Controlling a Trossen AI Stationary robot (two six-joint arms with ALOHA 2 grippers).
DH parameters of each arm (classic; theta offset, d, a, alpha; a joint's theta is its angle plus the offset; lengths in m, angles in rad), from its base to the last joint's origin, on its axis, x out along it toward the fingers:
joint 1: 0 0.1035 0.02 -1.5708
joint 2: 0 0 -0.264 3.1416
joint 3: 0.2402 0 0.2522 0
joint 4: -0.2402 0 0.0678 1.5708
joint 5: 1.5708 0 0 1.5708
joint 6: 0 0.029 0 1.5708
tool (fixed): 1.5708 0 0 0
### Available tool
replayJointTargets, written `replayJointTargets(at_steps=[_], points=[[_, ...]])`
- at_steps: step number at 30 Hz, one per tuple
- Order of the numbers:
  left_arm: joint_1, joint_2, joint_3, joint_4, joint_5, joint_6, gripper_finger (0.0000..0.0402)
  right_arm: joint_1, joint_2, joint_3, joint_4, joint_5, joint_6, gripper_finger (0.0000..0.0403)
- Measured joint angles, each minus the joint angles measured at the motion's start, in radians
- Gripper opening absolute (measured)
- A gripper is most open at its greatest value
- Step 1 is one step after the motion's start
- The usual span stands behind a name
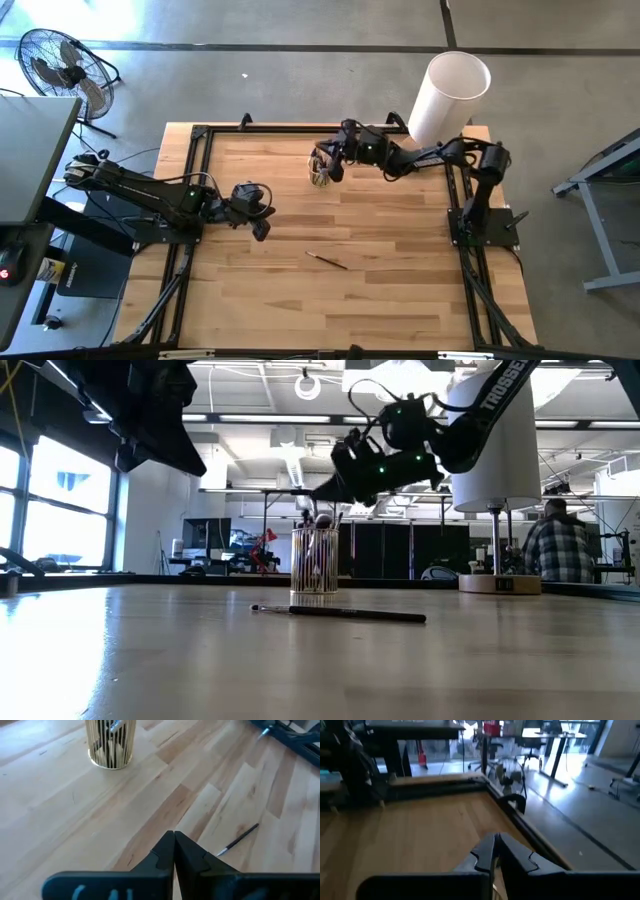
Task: Put items in baskets/containers
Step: Put the foundation brush into the pen holder, then put the eyeshadow brush into the pen holder
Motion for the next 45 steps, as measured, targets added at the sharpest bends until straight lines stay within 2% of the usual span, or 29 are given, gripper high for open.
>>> replayJointTargets(at_steps=[4,7,11,15,19,24,27,35,40,45], points=[[0.000,0.000,0.000,-0.006,-0.005,0.011,0.0020,0.000,-0.011,0.000,-0.138,-0.001,-0.004,0.0049],[0.000,0.000,0.000,-0.006,0.000,0.029,0.0046,0.004,-0.051,0.005,-0.224,-0.004,-0.005,0.0082],[0.000,0.000,0.000,-0.006,0.011,0.081,0.0102,0.023,-0.136,0.044,-0.458,0.046,-0.020,0.0127],[0.000,0.000,0.000,-0.007,-0.066,0.102,0.0161,0.059,-0.239,0.122,-0.736,0.090,-0.016,0.0156],[0.000,0.000,0.000,-0.009,-0.152,0.107,0.0198,0.142,-0.300,0.229,-0.986,0.120,0.010,0.0154],[0.000,0.000,0.000,-0.082,-0.041,0.179,0.0206,0.312,-0.291,0.389,-1.232,0.317,0.022,0.0122],[0.000,0.000,0.000,-0.151,-0.004,0.151,0.0202,0.387,-0.264,0.461,-1.296,0.393,0.068,0.0101],[0.000,0.000,0.000,-0.165,0.055,0.142,0.0147,0.462,-0.223,0.494,-1.320,0.353,0.173,0.0055],[0.000,0.000,0.000,-0.154,0.128,0.143,0.0083,0.511,-0.218,0.493,-1.361,0.349,0.189,0.0008],[0.000,0.000,0.000,-0.149,0.182,0.135,0.0009,0.571,-0.218,0.493,-1.408,0.342,0.219,0.0005]])
